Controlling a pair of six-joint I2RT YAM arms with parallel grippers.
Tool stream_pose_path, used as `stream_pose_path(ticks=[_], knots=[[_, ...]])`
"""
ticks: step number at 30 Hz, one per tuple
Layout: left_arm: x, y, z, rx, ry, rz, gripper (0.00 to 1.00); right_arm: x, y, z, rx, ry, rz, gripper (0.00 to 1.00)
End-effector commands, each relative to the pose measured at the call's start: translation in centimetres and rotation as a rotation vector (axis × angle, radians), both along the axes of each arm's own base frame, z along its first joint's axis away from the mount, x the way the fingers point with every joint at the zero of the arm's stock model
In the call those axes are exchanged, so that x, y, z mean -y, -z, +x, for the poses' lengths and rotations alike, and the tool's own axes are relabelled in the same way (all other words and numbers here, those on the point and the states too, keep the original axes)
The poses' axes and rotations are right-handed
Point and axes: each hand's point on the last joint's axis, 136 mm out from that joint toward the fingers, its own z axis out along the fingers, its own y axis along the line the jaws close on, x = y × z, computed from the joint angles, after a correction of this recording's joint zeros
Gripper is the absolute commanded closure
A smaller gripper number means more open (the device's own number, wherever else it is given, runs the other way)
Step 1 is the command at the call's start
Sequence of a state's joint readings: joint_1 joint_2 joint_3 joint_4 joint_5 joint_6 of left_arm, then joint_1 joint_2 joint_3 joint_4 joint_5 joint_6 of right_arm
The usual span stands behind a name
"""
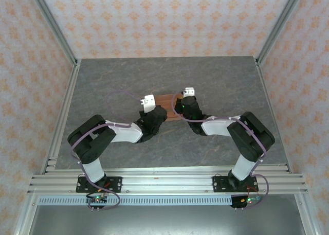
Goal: Fold the paper box
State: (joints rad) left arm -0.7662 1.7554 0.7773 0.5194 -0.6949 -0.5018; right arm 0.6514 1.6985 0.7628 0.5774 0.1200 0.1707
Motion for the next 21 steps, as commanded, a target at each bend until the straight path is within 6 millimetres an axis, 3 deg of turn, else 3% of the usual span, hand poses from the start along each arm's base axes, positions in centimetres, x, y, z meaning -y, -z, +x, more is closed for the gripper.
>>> stream_pose_path(ticks=[1, 10, 15, 21], knots=[[-3.1, 1.2, -0.4, -0.017, -0.113, 0.146, 0.98, 2.8, 0.1, 1.1, 0.027, 0.14, -0.054, 1.0], [-4.1, 0.3, 1.8, -0.008, -0.153, 0.138, 0.98, 2.3, -2.0, 3.2, 0.11, 0.166, -0.078, 1.0], [-4.6, 0.2, 1.3, 0.004, -0.153, 0.129, 0.98, 1.9, -2.1, 3.4, 0.117, 0.153, -0.061, 1.0], [-4.9, 0.9, 0.6, -0.004, -0.148, 0.124, 0.98, 2.1, -1.0, 2.3, 0.1, 0.134, -0.045, 1.0]])
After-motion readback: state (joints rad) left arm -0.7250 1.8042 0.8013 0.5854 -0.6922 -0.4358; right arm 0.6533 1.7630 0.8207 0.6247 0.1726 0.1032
